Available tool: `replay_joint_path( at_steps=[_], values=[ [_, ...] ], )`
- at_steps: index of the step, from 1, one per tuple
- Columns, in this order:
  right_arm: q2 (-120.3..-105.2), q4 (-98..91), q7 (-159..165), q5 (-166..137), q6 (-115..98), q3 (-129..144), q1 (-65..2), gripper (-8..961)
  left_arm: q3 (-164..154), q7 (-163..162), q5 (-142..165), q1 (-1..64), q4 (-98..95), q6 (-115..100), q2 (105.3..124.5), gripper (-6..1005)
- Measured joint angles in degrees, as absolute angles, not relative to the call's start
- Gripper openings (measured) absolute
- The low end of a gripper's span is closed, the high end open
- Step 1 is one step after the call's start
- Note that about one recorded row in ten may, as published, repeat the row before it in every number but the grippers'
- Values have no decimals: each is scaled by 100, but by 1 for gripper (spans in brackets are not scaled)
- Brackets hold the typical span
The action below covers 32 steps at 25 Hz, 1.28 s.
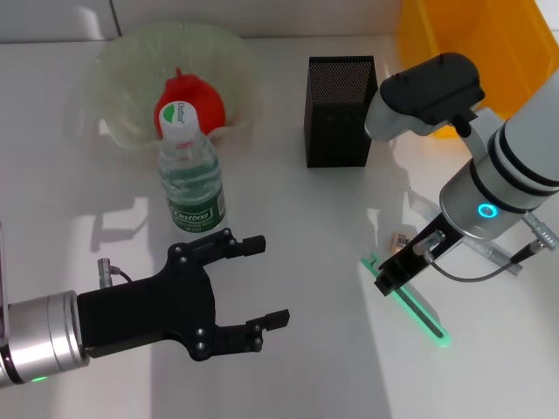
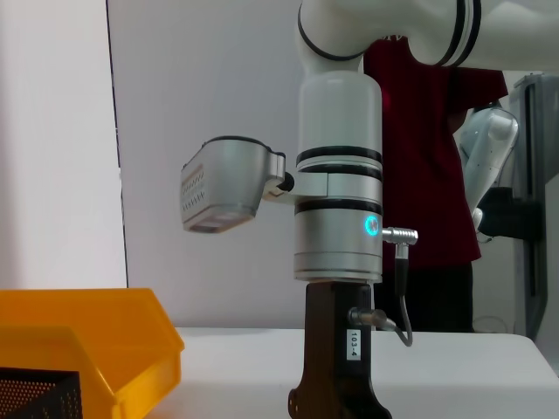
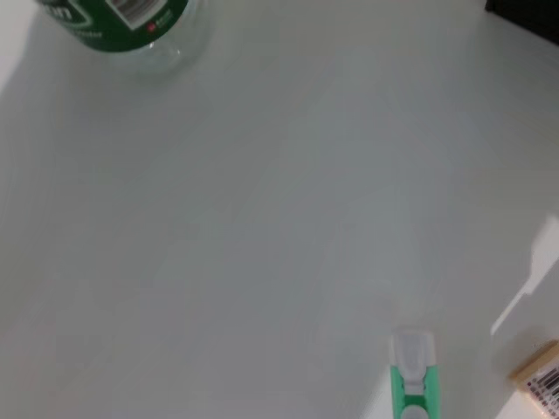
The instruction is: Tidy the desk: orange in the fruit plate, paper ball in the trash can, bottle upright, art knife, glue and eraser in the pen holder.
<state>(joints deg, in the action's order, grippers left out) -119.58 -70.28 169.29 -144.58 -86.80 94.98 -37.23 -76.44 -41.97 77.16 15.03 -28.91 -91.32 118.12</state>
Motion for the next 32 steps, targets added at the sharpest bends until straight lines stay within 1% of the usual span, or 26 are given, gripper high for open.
replay_joint_path(
  at_steps=[3, 7, 12, 15, 18, 21, 22, 32],
  values=[
    [-11942, -7398, 16909, -14457, -8688, 9446, -3560, 168, -7645, -4196, 7716, 1493, -2893, -9135, 11813, 829],
    [-11938, -8256, 16692, -14442, -8648, 9123, -3166, 168, -7630, -4194, 7716, 1480, -2904, -9166, 11813, 829],
    [-11957, -9411, 15854, -13644, -7968, 8335, -2420, 167, -7620, -4193, 7717, 1477, -2895, -9193, 11812, 829],
    [-11967, -9647, 15007, -12752, -6915, 8144, -1893, 167, -7616, -4192, 7716, 1483, -2896, -9203, 11813, 829],
    [-11965, -9343, 13897, -11685, -5842, 8184, -1626, 167, -7611, -4192, 7717, 1499, -2893, -9204, 11817, 829],
    [-11952, -8736, 12548, -10547, -5187, 8190, -1636, 167, -7612, -4192, 7717, 1515, -2891, -9207, 11819, 829],
    [-11959, -8334, 11652, -9836, -4901, 8189, -1667, 167, -7614, -4192, 7717, 1518, -2891, -9208, 11819, 829],
    [-11972, -6815, 7720, -6830, -4642, 8189, -1679, 168, -7626, -4242, 7717, 1527, -2891, -9212, 11830, 829]
  ],
)
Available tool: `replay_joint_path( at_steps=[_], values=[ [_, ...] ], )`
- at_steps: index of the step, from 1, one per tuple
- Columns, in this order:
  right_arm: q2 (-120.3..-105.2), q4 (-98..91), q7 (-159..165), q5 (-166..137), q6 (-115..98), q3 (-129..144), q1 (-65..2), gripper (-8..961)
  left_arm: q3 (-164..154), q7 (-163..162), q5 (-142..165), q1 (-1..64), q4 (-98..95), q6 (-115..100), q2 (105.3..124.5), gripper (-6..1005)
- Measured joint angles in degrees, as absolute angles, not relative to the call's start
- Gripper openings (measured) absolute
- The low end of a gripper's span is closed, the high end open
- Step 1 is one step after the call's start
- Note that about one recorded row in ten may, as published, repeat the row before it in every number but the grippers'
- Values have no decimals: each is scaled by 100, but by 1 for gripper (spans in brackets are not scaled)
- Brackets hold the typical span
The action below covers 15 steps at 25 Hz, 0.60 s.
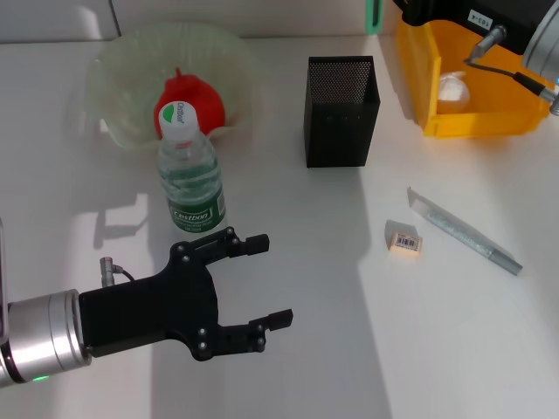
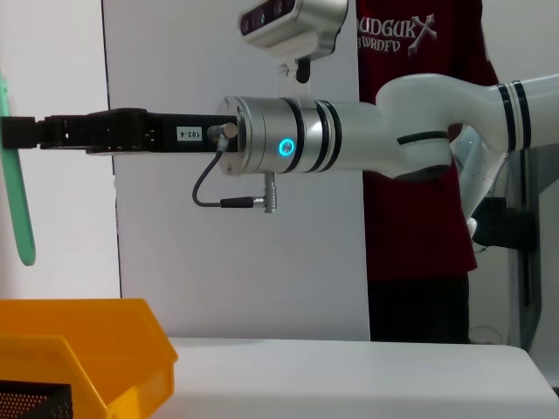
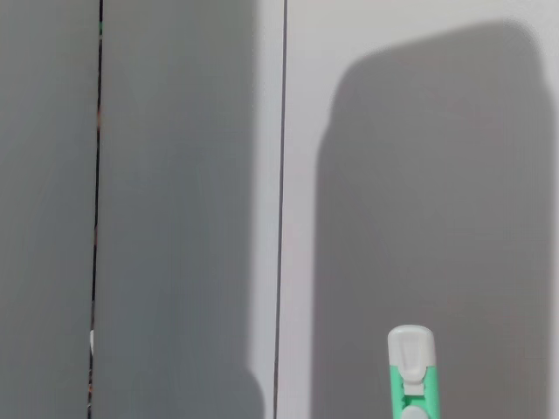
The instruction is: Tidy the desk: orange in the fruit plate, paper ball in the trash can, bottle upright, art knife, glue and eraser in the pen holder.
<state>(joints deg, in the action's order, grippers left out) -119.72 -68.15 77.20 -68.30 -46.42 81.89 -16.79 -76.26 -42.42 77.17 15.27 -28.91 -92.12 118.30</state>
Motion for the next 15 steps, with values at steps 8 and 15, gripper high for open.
replay_joint_path(
  at_steps=[8, 15],
  values=[
    [-11983, -5480, 5437, -5245, -5217, 8216, -1902, 168, -7620, -4236, 7717, 1523, -2891, -9204, 11830, 829],
    [-11985, -4585, 4733, -4715, -5406, 8243, -2229, 168, -7628, -4245, 7717, 1529, -2891, -9174, 11821, 829]
  ],
)
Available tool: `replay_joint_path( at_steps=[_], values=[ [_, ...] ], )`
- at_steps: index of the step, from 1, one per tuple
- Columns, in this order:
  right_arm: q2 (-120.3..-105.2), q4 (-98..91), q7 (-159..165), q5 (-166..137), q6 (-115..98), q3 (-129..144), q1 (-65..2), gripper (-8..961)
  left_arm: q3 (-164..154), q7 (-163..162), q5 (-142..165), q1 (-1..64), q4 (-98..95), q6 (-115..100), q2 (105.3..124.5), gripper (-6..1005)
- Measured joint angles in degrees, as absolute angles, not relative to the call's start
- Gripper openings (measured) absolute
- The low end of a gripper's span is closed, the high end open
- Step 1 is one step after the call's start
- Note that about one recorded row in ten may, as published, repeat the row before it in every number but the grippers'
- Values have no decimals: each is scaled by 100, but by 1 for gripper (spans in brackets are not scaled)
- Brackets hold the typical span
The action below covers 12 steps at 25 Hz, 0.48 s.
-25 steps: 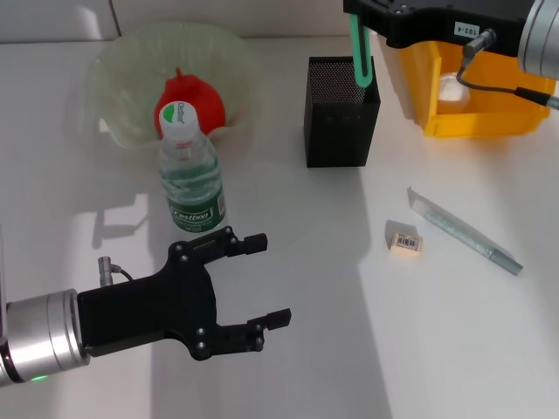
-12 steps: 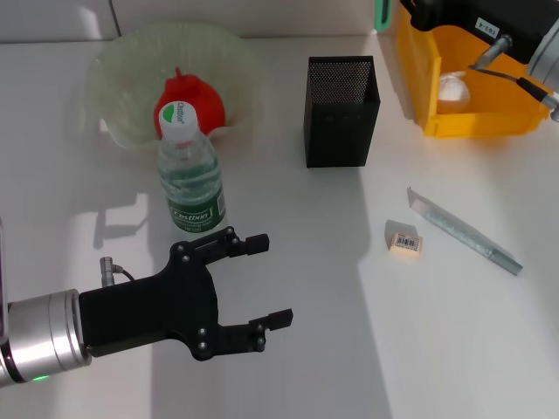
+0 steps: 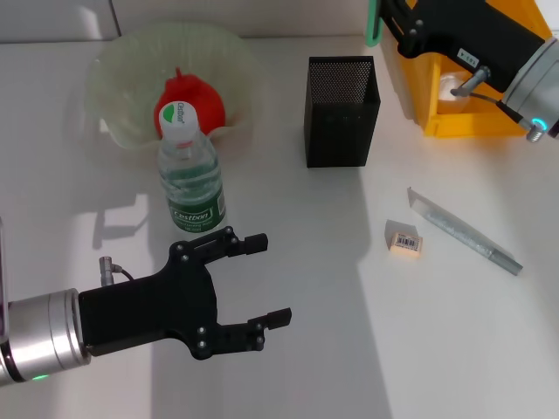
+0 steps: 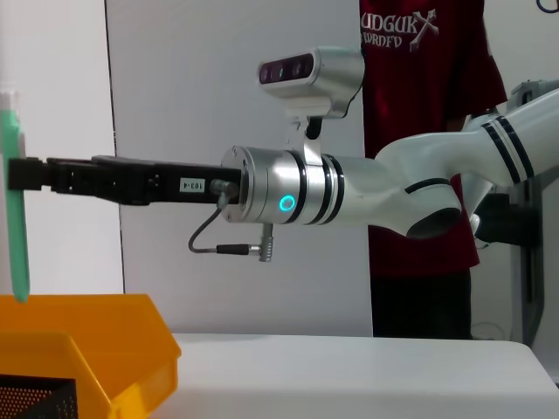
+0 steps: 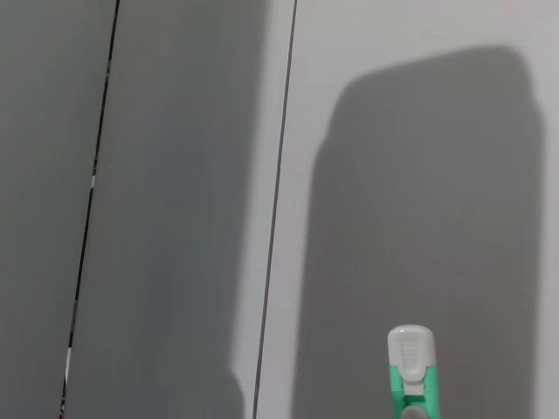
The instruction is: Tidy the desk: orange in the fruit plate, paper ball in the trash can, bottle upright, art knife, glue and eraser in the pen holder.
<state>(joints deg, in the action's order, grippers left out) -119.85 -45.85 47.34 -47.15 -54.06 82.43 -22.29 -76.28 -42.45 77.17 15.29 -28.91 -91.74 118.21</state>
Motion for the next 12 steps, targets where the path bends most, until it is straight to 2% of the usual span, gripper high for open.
replay_joint_path(
  at_steps=[12],
  values=[
    [-11985, -3428, 4432, -4693, -5403, 8179, -2868, 169, -7654, -4276, 7717, 1503, -2892, -9172, 11821, 829]
  ],
)
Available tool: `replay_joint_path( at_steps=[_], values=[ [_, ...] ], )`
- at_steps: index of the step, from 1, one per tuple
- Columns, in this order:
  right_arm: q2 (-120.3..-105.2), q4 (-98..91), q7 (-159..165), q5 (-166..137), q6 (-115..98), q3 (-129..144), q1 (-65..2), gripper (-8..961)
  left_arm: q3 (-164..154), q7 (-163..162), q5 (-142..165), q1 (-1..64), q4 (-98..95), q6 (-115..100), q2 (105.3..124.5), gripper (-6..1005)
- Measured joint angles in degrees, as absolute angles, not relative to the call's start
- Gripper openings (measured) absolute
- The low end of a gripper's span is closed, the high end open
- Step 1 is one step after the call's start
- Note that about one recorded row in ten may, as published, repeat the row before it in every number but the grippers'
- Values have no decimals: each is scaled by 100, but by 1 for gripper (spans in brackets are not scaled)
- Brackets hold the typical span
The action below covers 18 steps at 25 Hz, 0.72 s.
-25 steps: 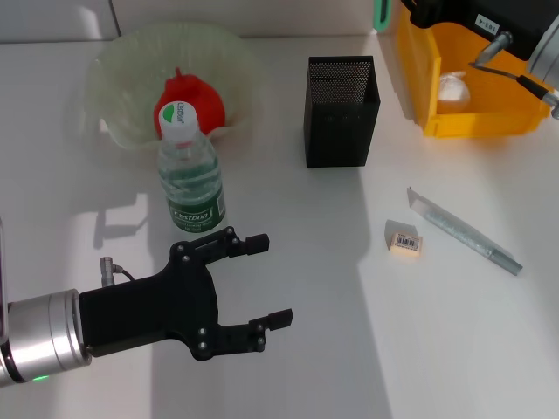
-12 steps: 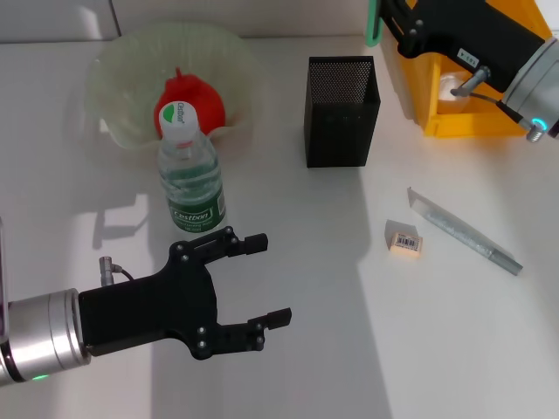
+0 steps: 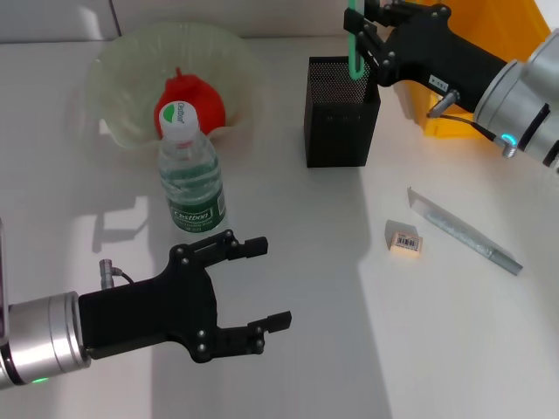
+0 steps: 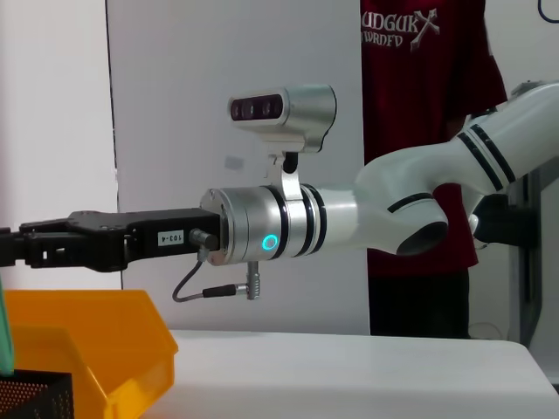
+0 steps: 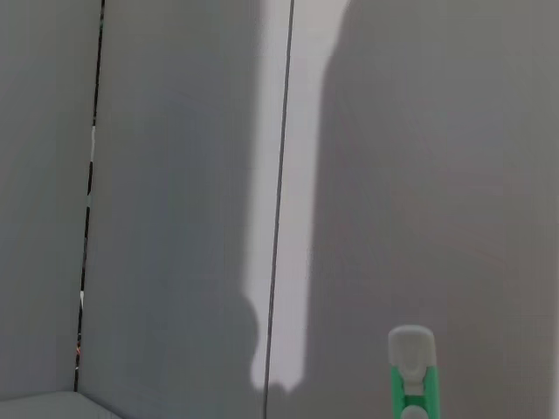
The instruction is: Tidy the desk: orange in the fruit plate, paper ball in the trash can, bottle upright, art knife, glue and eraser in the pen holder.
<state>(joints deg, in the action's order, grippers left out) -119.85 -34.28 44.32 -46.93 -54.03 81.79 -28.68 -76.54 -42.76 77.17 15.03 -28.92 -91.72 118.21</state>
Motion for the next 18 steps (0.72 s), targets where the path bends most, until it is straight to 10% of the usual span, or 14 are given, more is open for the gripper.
replay_joint_path(
  at_steps=[18],
  values=[
    [-11977, -3056, 4254, -4692, -5363, 8245, -3015, 338, -7671, -4268, 7717, 1507, -2892, -9160, 11821, 829]
  ],
)
